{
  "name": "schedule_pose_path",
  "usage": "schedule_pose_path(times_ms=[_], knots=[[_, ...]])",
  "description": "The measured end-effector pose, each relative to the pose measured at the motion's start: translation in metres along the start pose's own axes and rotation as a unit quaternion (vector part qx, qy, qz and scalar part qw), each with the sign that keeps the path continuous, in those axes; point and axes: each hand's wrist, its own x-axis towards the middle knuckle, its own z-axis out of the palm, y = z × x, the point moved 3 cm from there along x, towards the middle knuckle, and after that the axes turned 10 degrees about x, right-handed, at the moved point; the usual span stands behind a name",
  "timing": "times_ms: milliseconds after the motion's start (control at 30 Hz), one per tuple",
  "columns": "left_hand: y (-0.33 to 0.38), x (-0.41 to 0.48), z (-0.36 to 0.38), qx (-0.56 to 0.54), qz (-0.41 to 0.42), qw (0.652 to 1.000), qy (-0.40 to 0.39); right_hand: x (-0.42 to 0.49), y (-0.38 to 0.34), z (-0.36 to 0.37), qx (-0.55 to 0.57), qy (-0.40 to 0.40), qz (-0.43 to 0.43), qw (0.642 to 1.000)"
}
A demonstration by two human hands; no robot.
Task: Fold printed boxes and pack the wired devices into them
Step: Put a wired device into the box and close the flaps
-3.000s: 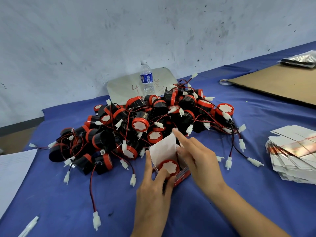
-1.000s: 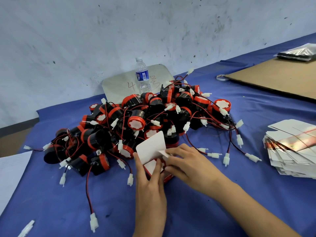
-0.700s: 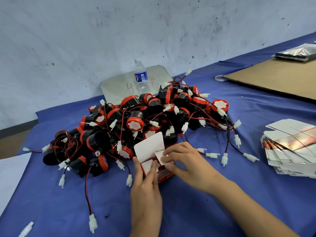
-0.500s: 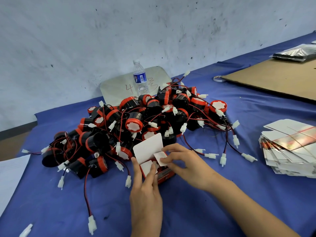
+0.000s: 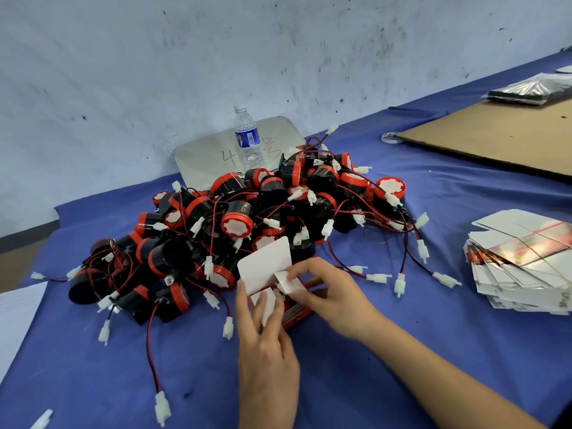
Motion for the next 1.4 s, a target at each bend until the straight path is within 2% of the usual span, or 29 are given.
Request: schedule_pose_path(times_ms=[167, 300, 533, 667, 767, 867, 1000, 1133, 1200, 1233, 1300, 1367, 1400], knots=[[0.001, -0.001, -0.003, -0.064, 0.009, 0.998, 0.024, -0.001, -0.002, 0.001, 0.027, -0.008, 0.006, 1.000], [-0.001, -0.003, 0.003, -0.090, 0.012, 0.996, -0.024, -0.002, -0.003, 0.004, 0.007, 0.007, -0.016, 1.000], [-0.004, -0.004, 0.004, -0.089, -0.026, 0.993, -0.068, -0.002, 0.001, 0.005, 0.000, 0.031, -0.013, 0.999], [-0.007, -0.003, 0.010, -0.052, 0.028, 0.992, -0.111, -0.003, -0.001, 0.004, -0.007, 0.024, -0.010, 1.000], [-0.009, -0.001, 0.012, -0.004, 0.034, 0.991, -0.130, -0.003, -0.002, 0.003, -0.005, 0.015, -0.008, 1.000], [-0.004, 0.000, 0.007, -0.023, 0.034, 0.993, -0.108, -0.003, -0.003, 0.003, 0.000, 0.013, -0.001, 1.000], [-0.005, 0.001, -0.002, -0.107, -0.018, 0.994, -0.017, 0.000, -0.003, 0.002, 0.007, 0.025, 0.043, 0.999], [-0.005, 0.001, 0.002, -0.048, 0.022, 0.998, -0.042, -0.002, -0.005, 0.004, 0.003, 0.024, 0.042, 0.999], [-0.005, 0.002, 0.003, -0.056, 0.038, 0.996, -0.057, -0.004, -0.009, 0.000, -0.008, 0.075, 0.005, 0.997], [-0.004, 0.003, 0.003, -0.073, 0.049, 0.994, -0.069, -0.006, -0.013, -0.004, 0.015, 0.117, -0.029, 0.993], [-0.002, 0.001, 0.004, -0.112, 0.082, 0.987, -0.081, -0.011, -0.023, -0.014, 0.131, 0.187, -0.085, 0.970], [0.001, 0.000, 0.005, -0.141, 0.100, 0.981, -0.088, -0.011, -0.028, -0.016, 0.189, 0.185, -0.098, 0.959], [0.002, 0.000, 0.005, -0.154, 0.098, 0.978, -0.097, -0.009, -0.028, -0.014, 0.178, 0.162, -0.085, 0.967]])
